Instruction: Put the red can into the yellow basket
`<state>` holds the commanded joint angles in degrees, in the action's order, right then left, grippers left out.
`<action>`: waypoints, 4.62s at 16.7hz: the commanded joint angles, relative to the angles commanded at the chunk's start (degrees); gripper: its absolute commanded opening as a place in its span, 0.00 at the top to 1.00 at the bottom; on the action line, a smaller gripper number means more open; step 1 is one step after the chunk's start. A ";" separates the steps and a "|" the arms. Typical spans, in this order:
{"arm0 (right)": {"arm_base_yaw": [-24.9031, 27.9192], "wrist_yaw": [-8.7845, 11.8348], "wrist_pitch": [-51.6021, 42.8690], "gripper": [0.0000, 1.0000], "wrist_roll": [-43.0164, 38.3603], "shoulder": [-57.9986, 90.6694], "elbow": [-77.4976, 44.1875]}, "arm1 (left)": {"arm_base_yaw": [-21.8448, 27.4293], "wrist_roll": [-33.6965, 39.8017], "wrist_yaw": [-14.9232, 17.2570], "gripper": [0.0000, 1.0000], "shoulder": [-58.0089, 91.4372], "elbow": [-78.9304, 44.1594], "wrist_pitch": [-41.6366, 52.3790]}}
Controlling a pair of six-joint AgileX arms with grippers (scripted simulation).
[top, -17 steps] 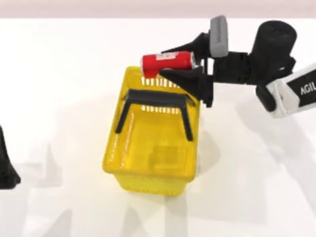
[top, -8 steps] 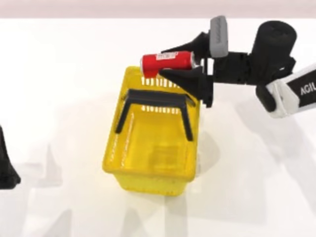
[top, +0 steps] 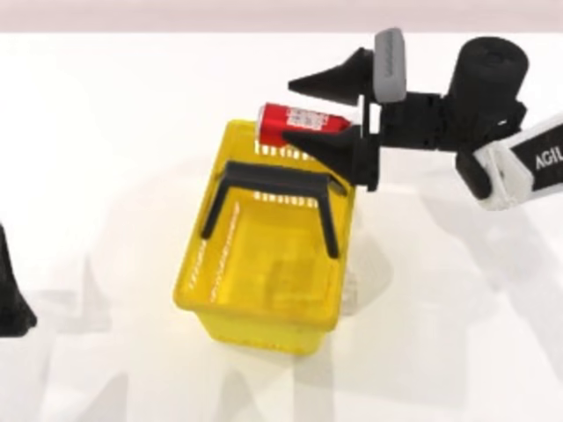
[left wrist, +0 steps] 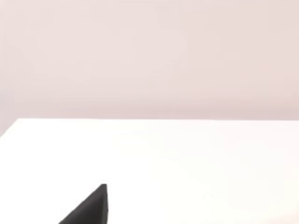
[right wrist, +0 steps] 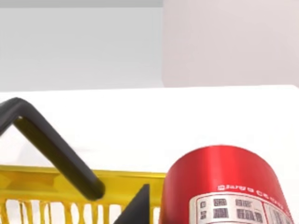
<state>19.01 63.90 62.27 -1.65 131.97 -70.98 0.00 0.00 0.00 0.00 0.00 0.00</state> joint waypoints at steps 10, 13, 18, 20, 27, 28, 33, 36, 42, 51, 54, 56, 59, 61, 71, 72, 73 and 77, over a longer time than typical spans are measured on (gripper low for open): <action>-0.71 -1.25 -0.54 0.00 0.62 -2.36 1.01 | 0.68 -0.82 0.19 0.00 1.70 -1.07 1.68; -2.41 -4.84 -1.48 0.00 2.24 -9.12 5.39 | 3.21 -4.05 0.77 0.00 8.60 -5.68 8.10; -7.46 -16.43 -6.79 0.00 5.97 -32.22 18.82 | 10.19 -13.68 1.86 0.00 28.98 -21.86 25.06; -9.79 -22.47 -10.47 0.00 7.41 -45.07 25.55 | 13.53 -18.60 2.18 0.00 38.76 -30.91 32.57; -16.26 -43.40 -28.28 0.00 9.14 -90.85 47.92 | 25.54 -38.02 2.26 0.00 74.80 -68.92 57.48; -16.81 -45.90 -31.22 0.00 8.84 -95.94 50.59 | 27.13 -40.81 2.14 0.00 79.85 -74.45 60.72; -18.48 -56.79 -47.16 0.00 5.89 -118.10 62.63 | 33.87 -53.38 1.28 0.00 103.27 -99.23 74.83; -18.65 -60.98 -55.34 0.00 3.74 -126.38 67.52 | 36.64 -58.96 0.72 0.00 114.39 -110.29 80.87; -18.44 -63.90 -62.27 0.00 1.65 -131.97 70.98 | 38.67 -63.38 0.14 0.00 123.59 -119.19 85.60; -18.44 -63.90 -62.27 0.00 1.65 -131.97 70.98 | 38.62 -63.44 0.14 0.00 123.06 -114.92 81.86; -18.44 -63.90 -62.27 0.00 1.65 -131.97 70.98 | 38.63 -63.41 0.14 0.00 122.91 -113.56 80.65; -18.44 -63.90 -62.27 0.00 1.65 -131.97 70.98 | 38.63 -63.41 0.14 0.00 122.91 -113.56 80.65; -18.44 -63.90 -62.27 0.00 1.65 -131.97 70.98 | 38.63 -63.41 0.14 0.23 122.91 -113.56 80.65; -18.44 -63.90 -62.27 0.00 1.65 -131.97 70.98 | 38.63 -63.41 0.14 0.38 122.91 -113.56 80.65; -18.44 -63.90 -62.27 0.00 1.65 -131.97 70.98 | 38.63 -63.41 0.14 1.00 122.91 -113.56 80.65; -18.44 -63.90 -62.27 0.00 1.65 -131.97 70.98 | 38.63 -63.41 0.14 1.00 122.91 -113.56 80.65; -18.44 -63.90 -62.27 0.00 1.65 -131.97 70.98 | 38.63 -63.41 0.14 1.00 122.91 -113.56 80.65; -18.44 -63.90 -62.27 0.00 1.65 -131.97 70.98 | 38.63 -63.41 0.14 1.00 122.91 -113.56 80.65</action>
<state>0.57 0.00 0.00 0.00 0.00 0.00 38.63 -63.41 0.14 122.91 -113.56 80.65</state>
